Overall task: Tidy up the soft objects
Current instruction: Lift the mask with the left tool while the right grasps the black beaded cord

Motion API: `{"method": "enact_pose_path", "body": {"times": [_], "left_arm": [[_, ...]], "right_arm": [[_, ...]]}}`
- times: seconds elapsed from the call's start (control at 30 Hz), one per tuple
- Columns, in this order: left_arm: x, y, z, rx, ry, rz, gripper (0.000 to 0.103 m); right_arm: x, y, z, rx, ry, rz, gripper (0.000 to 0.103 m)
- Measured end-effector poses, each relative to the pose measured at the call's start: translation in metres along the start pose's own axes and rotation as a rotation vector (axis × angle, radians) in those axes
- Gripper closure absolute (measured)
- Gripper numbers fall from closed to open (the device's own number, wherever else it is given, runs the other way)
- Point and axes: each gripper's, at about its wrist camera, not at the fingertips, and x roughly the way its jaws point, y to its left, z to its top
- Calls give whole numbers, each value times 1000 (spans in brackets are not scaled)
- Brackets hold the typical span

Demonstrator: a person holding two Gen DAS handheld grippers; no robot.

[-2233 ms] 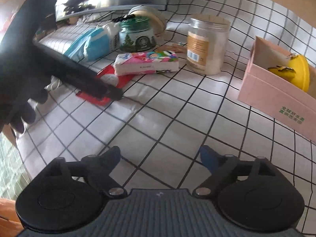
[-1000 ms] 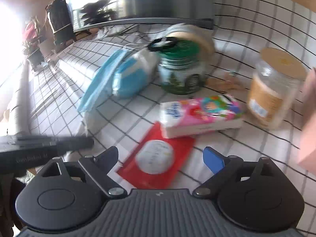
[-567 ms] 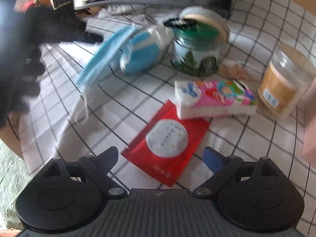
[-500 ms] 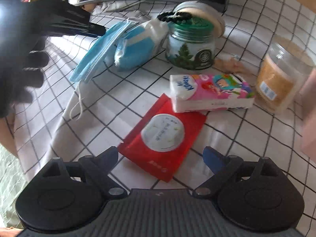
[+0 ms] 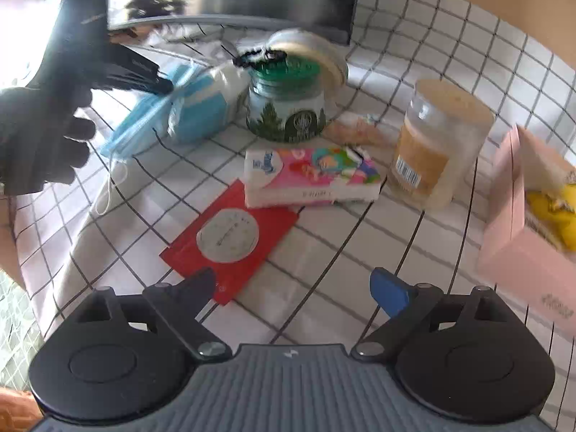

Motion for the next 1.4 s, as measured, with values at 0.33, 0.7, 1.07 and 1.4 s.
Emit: {"method": "enact_pose_path", "body": {"times": [0.33,0.7,1.07,1.4], "left_arm": [[-1,-15,5,27,65,-6,88],[-50,-4,-18,12,-31,-98,81],[-18,-25,-27,195,-45,95,75],[-11,9,-10,-76,31,-97,65]], "right_arm": [[17,-9,0,-35,-1,161,9],[17,5,12,-53,7,76,9],[13,30,21,-120,-13,51,10],[5,20,15,-29,-14,9,9]]}}
